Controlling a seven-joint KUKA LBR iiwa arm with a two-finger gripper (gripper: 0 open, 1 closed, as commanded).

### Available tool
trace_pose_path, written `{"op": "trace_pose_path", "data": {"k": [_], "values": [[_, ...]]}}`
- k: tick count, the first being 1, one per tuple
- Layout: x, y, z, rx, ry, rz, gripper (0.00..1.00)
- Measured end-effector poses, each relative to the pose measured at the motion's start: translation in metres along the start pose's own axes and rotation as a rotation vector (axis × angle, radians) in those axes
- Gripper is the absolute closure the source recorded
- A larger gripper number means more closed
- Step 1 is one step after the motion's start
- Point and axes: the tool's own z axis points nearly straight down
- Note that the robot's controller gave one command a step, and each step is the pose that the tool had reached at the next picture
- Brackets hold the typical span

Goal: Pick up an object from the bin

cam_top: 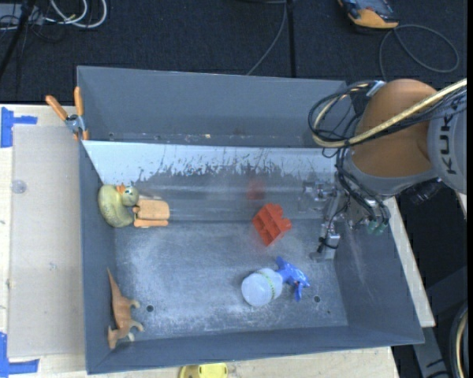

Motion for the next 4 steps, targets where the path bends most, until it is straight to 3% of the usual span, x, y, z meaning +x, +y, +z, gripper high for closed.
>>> {"op": "trace_pose_path", "data": {"k": [1, 2, 3, 4], "values": [[0.029, 0.016, 0.044, 0.001, -0.004, -0.027, 0.0], [0.043, 0.072, 0.106, -0.001, 0.003, -0.227, 1.0], [0.043, 0.072, 0.106, -0.001, 0.003, -0.228, 1.0], [0.042, 0.072, 0.009, -0.002, 0.004, -0.249, 1.0]]}}
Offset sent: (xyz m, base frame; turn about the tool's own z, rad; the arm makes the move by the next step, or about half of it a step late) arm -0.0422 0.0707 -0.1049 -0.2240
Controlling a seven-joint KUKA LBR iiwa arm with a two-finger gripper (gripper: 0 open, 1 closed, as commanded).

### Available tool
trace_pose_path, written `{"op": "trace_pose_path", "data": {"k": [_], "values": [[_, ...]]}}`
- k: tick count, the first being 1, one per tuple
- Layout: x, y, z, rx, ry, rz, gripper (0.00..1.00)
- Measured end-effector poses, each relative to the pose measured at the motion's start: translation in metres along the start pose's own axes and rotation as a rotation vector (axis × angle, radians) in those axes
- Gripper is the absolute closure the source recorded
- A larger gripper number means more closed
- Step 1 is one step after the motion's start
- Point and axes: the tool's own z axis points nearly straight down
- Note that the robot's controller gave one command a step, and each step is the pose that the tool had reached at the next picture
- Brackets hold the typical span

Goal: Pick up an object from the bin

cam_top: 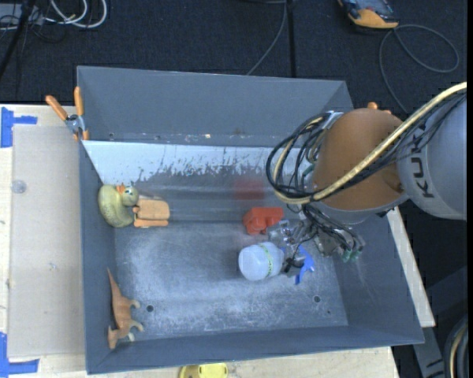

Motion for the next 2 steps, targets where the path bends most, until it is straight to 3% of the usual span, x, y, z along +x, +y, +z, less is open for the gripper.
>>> {"op": "trace_pose_path", "data": {"k": [1, 2], "values": [[0.0, 0.0, 0.0, 0.0, 0.0, 0.0, 1.0], [-0.01, 0.001, -0.119, 0.0, -0.001, -0.009, 1.0]]}}
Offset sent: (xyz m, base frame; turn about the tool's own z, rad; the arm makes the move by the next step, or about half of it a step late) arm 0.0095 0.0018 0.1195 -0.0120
